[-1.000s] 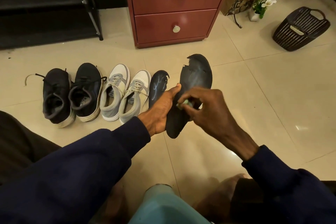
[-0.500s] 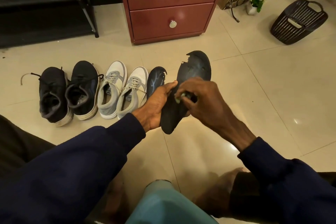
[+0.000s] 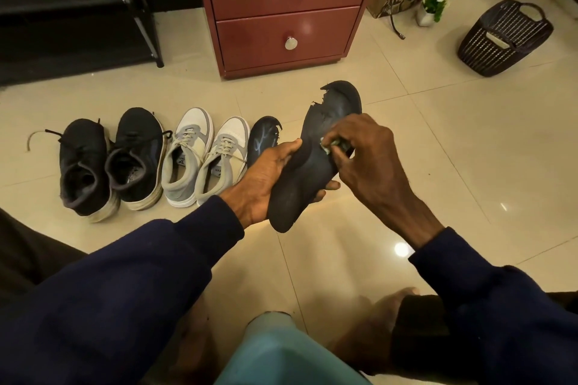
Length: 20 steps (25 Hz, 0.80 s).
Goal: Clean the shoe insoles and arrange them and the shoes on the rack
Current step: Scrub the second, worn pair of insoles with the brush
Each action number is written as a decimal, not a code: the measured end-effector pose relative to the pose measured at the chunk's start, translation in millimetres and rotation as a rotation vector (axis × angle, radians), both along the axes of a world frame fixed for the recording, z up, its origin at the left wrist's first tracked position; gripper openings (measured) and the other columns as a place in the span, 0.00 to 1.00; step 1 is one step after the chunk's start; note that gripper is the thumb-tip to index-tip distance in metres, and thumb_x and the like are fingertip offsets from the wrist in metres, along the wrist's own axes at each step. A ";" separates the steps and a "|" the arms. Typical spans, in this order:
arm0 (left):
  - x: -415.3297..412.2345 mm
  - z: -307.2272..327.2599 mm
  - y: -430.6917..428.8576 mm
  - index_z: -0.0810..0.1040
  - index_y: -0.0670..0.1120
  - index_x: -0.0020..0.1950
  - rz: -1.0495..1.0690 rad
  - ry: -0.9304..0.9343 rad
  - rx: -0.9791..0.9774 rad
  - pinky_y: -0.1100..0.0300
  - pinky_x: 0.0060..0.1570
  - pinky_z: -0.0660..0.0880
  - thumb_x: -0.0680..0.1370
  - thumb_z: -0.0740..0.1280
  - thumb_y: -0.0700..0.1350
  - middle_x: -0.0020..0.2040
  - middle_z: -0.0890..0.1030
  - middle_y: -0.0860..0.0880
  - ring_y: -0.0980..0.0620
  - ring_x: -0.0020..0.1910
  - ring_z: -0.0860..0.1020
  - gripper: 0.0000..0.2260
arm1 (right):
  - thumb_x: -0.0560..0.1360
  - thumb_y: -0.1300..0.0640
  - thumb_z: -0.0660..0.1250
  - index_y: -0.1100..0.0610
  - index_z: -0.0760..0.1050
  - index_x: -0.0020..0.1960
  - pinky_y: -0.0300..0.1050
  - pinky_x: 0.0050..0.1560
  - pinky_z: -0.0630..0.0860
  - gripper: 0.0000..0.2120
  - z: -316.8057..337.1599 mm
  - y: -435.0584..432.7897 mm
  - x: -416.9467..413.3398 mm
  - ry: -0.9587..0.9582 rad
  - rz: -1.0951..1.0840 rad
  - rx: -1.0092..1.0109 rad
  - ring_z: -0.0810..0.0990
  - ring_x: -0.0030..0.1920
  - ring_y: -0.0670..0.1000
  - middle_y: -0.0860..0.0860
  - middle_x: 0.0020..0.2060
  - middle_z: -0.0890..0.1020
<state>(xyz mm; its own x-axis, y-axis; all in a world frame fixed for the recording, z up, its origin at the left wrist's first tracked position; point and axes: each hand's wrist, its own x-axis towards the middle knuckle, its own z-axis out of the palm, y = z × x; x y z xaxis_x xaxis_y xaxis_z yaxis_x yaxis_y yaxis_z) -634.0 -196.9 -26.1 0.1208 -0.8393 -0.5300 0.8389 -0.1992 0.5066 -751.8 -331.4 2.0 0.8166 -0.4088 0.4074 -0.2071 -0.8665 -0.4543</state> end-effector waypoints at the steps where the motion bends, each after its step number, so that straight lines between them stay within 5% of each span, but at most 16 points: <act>1: -0.8 1.8 -0.3 0.76 0.42 0.68 -0.010 -0.011 -0.003 0.50 0.45 0.79 0.85 0.60 0.53 0.55 0.83 0.39 0.39 0.47 0.84 0.19 | 0.70 0.70 0.73 0.59 0.82 0.46 0.52 0.46 0.79 0.09 -0.1 -1.0 -1.4 -0.022 -0.043 0.007 0.79 0.45 0.52 0.53 0.44 0.83; 6: 2.0 1.7 3.4 0.80 0.44 0.57 0.040 0.014 0.021 0.52 0.46 0.81 0.84 0.63 0.52 0.46 0.82 0.43 0.46 0.42 0.82 0.14 | 0.71 0.69 0.73 0.59 0.82 0.47 0.43 0.50 0.79 0.08 -2.2 40.3 -0.2 0.101 0.269 0.113 0.80 0.46 0.50 0.52 0.45 0.83; 11: -3.0 5.8 1.6 0.74 0.41 0.71 -0.040 -0.032 0.004 0.52 0.42 0.79 0.85 0.58 0.54 0.57 0.82 0.38 0.39 0.48 0.82 0.22 | 0.70 0.70 0.72 0.59 0.82 0.46 0.50 0.46 0.79 0.09 0.5 -2.9 -1.4 -0.022 -0.053 0.032 0.80 0.45 0.51 0.53 0.44 0.83; 15: -0.7 2.9 4.2 0.80 0.44 0.54 0.022 -0.009 0.045 0.53 0.39 0.79 0.84 0.62 0.53 0.44 0.82 0.43 0.47 0.37 0.82 0.14 | 0.71 0.68 0.74 0.57 0.82 0.47 0.45 0.48 0.79 0.09 -0.1 37.2 -1.2 0.126 0.237 0.149 0.80 0.45 0.48 0.50 0.44 0.83; 20: -4.1 6.9 2.2 0.74 0.41 0.72 -0.034 -0.036 0.041 0.53 0.40 0.81 0.85 0.58 0.54 0.58 0.83 0.38 0.39 0.48 0.84 0.21 | 0.70 0.68 0.74 0.59 0.81 0.47 0.47 0.47 0.80 0.09 -3.5 -4.2 -1.6 0.008 -0.067 -0.007 0.80 0.45 0.51 0.54 0.44 0.82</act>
<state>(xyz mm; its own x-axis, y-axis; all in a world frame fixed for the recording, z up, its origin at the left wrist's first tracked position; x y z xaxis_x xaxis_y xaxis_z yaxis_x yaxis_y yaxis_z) -638.1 -194.7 -19.2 0.1117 -0.8207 -0.5603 0.8127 -0.2490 0.5267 -753.4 -335.6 -1.5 0.7908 -0.4599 0.4039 -0.2686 -0.8537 -0.4461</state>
